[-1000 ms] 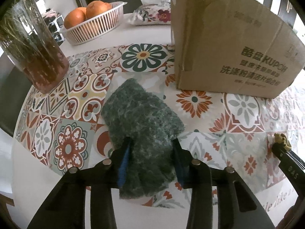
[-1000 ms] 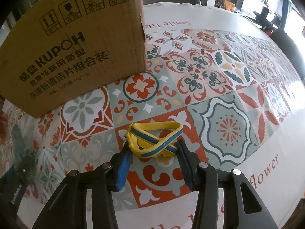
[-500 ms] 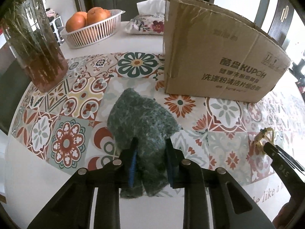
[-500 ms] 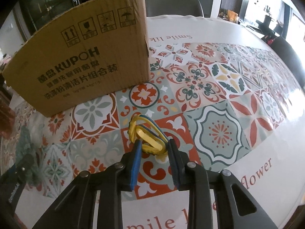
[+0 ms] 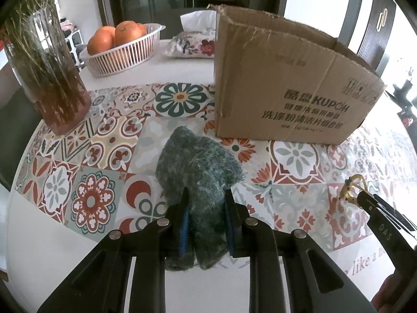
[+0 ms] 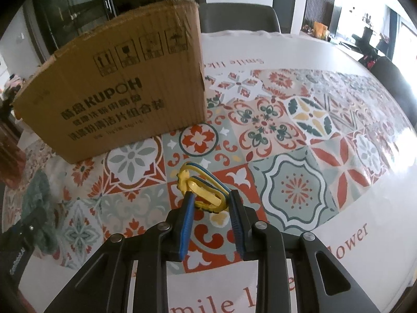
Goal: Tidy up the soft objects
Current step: 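Carry the glove with the left tool while the right tool carries the hair tie over the box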
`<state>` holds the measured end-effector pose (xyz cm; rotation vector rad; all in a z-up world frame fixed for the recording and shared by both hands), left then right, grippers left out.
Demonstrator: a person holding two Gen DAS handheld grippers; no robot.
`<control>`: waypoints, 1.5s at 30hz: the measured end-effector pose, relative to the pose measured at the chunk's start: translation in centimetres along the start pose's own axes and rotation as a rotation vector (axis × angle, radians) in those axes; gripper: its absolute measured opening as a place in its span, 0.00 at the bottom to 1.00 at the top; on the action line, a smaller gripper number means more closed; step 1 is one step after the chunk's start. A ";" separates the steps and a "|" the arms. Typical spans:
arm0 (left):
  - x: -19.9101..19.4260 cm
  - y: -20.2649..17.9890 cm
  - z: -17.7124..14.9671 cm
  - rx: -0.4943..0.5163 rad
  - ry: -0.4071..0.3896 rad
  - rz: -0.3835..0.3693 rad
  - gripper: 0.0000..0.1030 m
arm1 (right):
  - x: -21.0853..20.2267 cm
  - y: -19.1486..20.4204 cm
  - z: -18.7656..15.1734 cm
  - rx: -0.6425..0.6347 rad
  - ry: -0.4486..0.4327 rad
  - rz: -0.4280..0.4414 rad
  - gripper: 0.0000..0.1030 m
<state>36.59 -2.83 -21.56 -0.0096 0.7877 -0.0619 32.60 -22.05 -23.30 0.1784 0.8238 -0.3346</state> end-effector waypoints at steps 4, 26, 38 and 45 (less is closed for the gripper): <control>-1.0 -0.3 0.5 -0.008 -0.027 -0.015 0.22 | -0.8 0.0 0.4 -0.004 -0.016 0.009 0.27; -8.3 -0.4 5.2 -0.043 -0.223 -0.119 0.22 | -7.1 1.0 5.0 0.016 -0.177 0.117 0.27; -10.5 -1.2 8.2 -0.026 -0.306 -0.156 0.22 | -9.6 1.1 8.2 0.017 -0.282 0.157 0.27; -11.2 -2.1 10.3 -0.014 -0.343 -0.193 0.22 | -11.1 1.1 10.6 0.017 -0.349 0.173 0.27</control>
Point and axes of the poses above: each gripper's, at about its wrist camera, not at the fingertips, and x roughly the way its jaws point, y to its left, z to its top, the point moved 5 cm from there along x, roughly the way its jaws point, and after that the axes turned 12 degrees about -y, right-handed, at the moved point
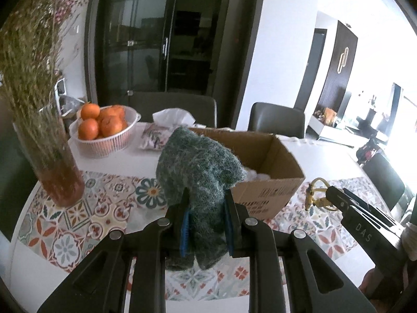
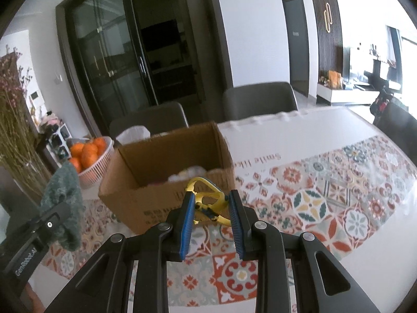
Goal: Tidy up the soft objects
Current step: 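Carry the glove with the left tool while the right tool carries the hair tie over the box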
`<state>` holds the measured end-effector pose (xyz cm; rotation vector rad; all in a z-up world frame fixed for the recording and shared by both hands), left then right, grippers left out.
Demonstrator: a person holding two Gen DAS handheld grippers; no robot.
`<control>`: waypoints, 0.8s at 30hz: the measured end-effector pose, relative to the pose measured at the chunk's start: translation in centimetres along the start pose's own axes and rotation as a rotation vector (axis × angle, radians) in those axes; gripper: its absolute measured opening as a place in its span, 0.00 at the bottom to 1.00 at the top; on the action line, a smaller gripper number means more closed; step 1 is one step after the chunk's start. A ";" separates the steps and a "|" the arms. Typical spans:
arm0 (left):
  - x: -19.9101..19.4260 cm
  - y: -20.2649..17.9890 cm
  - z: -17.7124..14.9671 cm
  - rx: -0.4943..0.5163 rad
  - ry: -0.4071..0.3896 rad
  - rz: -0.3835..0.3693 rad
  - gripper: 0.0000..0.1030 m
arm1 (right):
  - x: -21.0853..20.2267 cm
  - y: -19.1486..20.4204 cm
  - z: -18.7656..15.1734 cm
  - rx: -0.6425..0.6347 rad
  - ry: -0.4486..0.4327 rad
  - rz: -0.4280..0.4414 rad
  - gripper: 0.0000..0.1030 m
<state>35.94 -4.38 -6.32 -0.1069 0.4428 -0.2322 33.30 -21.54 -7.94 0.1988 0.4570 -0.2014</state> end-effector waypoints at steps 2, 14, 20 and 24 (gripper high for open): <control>0.2 -0.2 0.7 -0.004 -0.006 -0.021 0.22 | -0.1 0.1 0.8 -0.002 -0.018 0.006 0.27; 3.0 -1.2 4.5 -0.011 0.014 -0.124 0.22 | 1.0 2.1 5.2 -0.059 -0.102 0.059 0.27; 4.9 -1.3 5.6 -0.008 0.043 -0.153 0.22 | 2.1 3.5 6.5 -0.090 -0.114 0.095 0.27; 6.7 -1.2 6.0 -0.006 0.070 -0.164 0.22 | 3.2 4.2 7.2 -0.109 -0.118 0.114 0.27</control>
Point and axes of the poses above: each gripper's, at about its wrist camera, not at the fingertips, and x roughly the way its jaws point, y to its left, z to its top, the point moved 5 cm from there along x, roughly the way its jaws point, and after that the axes turned 12 degrees about -y, right-handed, at the moved point
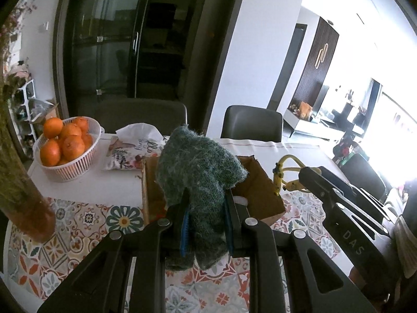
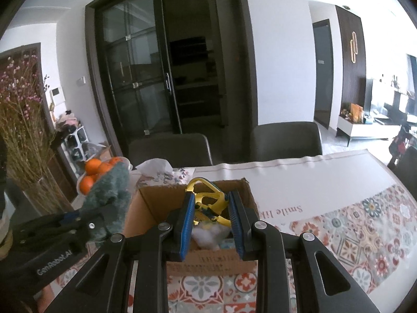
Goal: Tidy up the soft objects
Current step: 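Carry the glove with the left tool while the right tool carries the hair tie over the box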
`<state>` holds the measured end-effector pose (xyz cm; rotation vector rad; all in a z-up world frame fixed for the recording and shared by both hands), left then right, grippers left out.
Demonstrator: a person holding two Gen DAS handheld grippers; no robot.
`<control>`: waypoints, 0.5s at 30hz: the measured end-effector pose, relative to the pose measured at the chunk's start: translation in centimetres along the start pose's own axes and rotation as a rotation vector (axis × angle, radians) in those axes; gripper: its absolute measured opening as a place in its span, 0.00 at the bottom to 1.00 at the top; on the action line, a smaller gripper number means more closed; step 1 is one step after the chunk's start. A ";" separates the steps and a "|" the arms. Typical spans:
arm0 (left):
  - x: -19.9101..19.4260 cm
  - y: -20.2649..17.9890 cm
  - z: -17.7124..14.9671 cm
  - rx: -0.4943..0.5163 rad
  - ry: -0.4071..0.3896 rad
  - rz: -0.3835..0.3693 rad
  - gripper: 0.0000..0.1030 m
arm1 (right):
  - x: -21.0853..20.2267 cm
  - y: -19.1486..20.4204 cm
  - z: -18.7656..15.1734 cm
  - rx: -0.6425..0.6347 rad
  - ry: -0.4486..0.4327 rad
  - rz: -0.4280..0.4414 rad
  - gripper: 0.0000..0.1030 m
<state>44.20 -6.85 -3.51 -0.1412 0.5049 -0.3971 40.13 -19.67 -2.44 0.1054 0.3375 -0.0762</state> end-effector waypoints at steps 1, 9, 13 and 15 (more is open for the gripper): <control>0.4 0.1 0.1 0.000 0.007 -0.001 0.22 | 0.4 0.0 0.1 0.001 0.004 0.006 0.27; 4.3 0.6 0.6 0.023 0.079 -0.007 0.22 | 4.2 0.0 0.2 -0.011 0.069 0.026 0.27; 6.5 0.8 0.0 0.050 0.130 0.002 0.22 | 6.2 -0.1 -0.2 -0.021 0.115 0.032 0.27; 7.6 1.0 -0.5 0.070 0.156 0.018 0.22 | 7.2 -0.3 -0.6 -0.026 0.141 0.031 0.27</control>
Point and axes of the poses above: each gripper's, at about its wrist camera, not at the fingertips, and x roughly the way its jaws point, y to its left, z to its top, the point moved 5 cm from there along x, roughly the way its jaws point, and after that the axes turned 12 degrees about -y, right-handed, at the moved point
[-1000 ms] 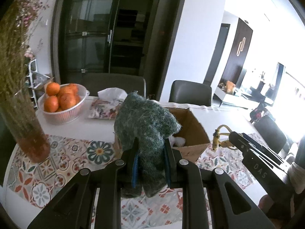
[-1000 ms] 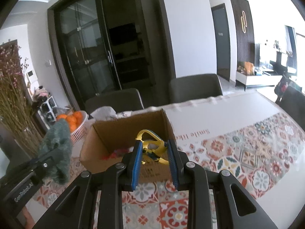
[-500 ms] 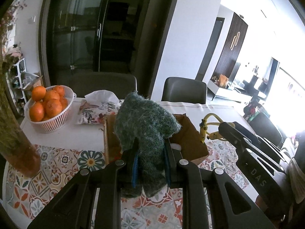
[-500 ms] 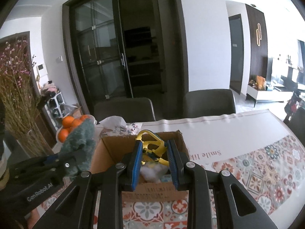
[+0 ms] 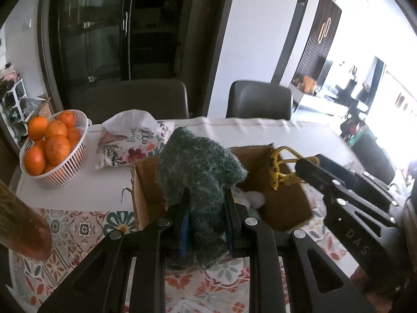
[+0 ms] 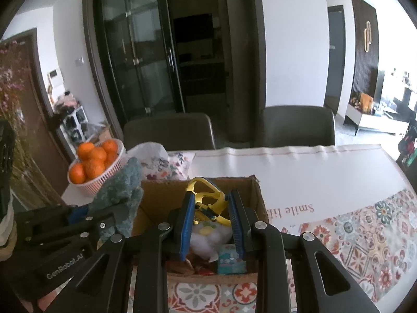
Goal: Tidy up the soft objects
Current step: 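Carry the glove with the left tool while the right tool carries the hair tie over the box, then lower the glove and hair tie into the box and open both tools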
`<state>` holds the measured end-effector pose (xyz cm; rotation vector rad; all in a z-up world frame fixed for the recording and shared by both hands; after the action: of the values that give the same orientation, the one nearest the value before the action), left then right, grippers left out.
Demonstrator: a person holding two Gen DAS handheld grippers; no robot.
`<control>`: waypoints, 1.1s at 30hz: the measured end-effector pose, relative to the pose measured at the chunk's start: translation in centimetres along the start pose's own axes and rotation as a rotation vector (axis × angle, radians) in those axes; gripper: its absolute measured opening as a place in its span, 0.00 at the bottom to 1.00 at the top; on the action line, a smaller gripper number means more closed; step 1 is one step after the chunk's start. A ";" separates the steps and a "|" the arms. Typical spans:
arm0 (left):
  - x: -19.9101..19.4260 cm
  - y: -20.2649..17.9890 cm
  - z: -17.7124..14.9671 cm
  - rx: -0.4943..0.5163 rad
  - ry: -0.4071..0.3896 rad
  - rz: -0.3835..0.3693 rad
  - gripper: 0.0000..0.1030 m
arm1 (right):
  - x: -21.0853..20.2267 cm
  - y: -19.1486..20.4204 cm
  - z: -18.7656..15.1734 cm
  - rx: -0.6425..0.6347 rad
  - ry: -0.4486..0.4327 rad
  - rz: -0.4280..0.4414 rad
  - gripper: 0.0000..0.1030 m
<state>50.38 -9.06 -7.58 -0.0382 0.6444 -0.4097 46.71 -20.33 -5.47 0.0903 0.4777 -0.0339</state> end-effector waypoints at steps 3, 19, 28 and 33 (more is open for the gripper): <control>1.3 0.0 -0.6 0.012 0.039 -0.001 0.22 | 1.4 -0.2 -0.6 -0.015 0.034 -0.003 0.27; 6.3 -0.4 -3.1 0.050 0.224 -0.051 0.24 | 6.9 -0.7 -4.3 -0.029 0.212 0.041 0.27; 7.4 -0.2 -4.7 0.051 0.319 -0.034 0.39 | 8.3 -0.6 -6.2 -0.057 0.299 0.055 0.27; 7.1 -0.2 -4.8 0.053 0.329 -0.015 0.40 | 8.6 -0.8 -6.8 -0.061 0.323 0.052 0.33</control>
<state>52.61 -11.49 -15.49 0.0762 0.9574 -0.4514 51.24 -20.62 -15.50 0.0482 0.7981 0.0472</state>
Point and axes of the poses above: each gripper's, at about its wrist camera, not at the fingertips, and x roughly the way its jaws point, y to its left, z to its top, the point moved 5 cm from there along x, roughly the way its jaws point, and after that the axes turned 12 degrees about -y, right-handed, at the moved point
